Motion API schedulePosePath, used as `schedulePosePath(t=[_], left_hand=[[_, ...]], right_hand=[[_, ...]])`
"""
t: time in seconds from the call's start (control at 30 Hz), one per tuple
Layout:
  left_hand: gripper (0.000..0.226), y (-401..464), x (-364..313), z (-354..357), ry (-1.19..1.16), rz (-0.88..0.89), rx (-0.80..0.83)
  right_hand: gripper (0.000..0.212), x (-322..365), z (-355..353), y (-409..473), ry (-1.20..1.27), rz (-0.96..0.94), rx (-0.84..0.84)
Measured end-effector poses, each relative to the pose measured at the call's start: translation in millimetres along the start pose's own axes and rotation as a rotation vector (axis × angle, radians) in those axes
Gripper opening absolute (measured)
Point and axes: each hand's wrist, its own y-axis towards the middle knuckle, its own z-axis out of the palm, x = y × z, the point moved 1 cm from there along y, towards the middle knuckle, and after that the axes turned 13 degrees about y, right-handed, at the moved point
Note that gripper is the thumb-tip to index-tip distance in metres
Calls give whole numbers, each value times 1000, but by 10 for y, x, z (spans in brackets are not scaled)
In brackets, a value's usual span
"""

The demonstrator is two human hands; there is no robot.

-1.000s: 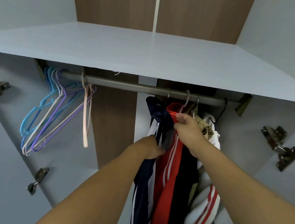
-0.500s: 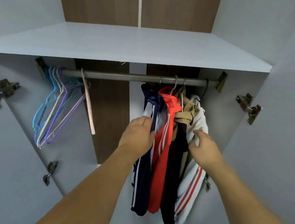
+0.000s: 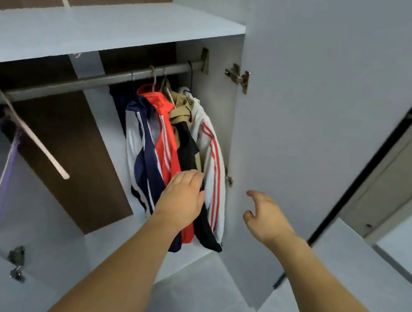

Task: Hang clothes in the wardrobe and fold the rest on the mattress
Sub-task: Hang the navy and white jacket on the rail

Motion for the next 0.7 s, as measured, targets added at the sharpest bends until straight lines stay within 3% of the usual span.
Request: schedulePosePath(t=[0.3,0.57,0.7], left_hand=[[44,-404,-2030,48,-68,359,-29],[52,-600,-4615,38,-171,588,6],[52,-551,-5592,-12,-156,761,20]], right_hand=[[53,-1293,-800,-1328,83,153,-101],[54,-3003,-2107,-3060,105,384,-406],[54,-3614,-2583,-3609,173,489,-505]])
